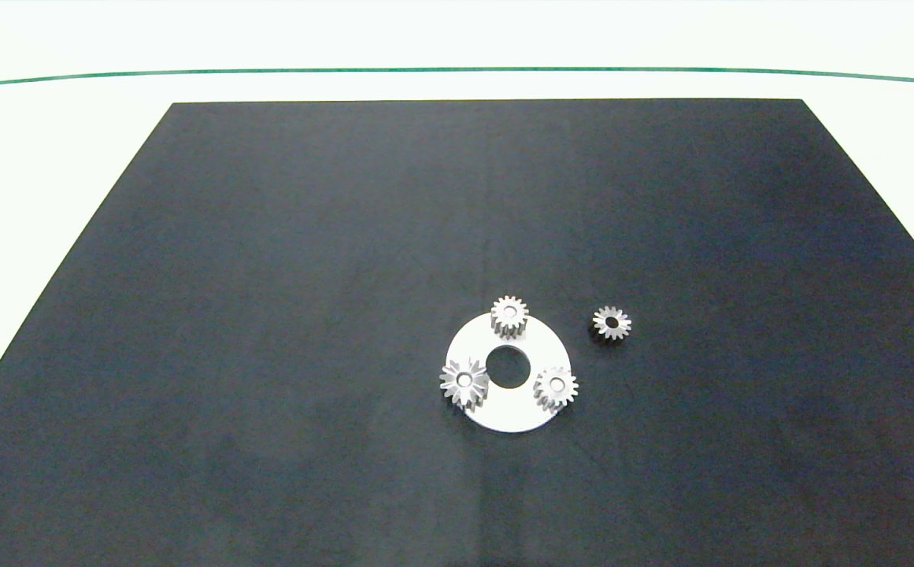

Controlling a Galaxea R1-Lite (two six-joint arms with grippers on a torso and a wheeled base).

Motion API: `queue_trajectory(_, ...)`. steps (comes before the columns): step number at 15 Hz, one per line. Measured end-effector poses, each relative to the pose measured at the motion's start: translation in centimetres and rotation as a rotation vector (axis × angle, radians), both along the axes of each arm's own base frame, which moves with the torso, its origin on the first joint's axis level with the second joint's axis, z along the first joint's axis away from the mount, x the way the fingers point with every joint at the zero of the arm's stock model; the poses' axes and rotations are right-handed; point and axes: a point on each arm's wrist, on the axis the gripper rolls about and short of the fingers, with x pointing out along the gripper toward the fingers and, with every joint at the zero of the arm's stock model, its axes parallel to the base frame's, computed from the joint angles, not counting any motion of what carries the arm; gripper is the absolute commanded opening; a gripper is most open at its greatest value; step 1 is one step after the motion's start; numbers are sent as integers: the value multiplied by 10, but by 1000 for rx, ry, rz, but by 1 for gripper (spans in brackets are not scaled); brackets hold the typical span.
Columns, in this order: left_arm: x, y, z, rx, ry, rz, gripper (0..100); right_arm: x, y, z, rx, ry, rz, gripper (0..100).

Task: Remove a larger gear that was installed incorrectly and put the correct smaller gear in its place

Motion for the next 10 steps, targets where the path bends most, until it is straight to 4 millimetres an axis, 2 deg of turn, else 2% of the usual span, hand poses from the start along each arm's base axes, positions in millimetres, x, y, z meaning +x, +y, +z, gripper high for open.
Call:
queue_trajectory(5,46,-4,25,31,143,-137,100,38,2,30,8,97,41,100)
queue_trajectory(10,99,-25,40,126,196,-295,100,80,4,53,17,184,81,100)
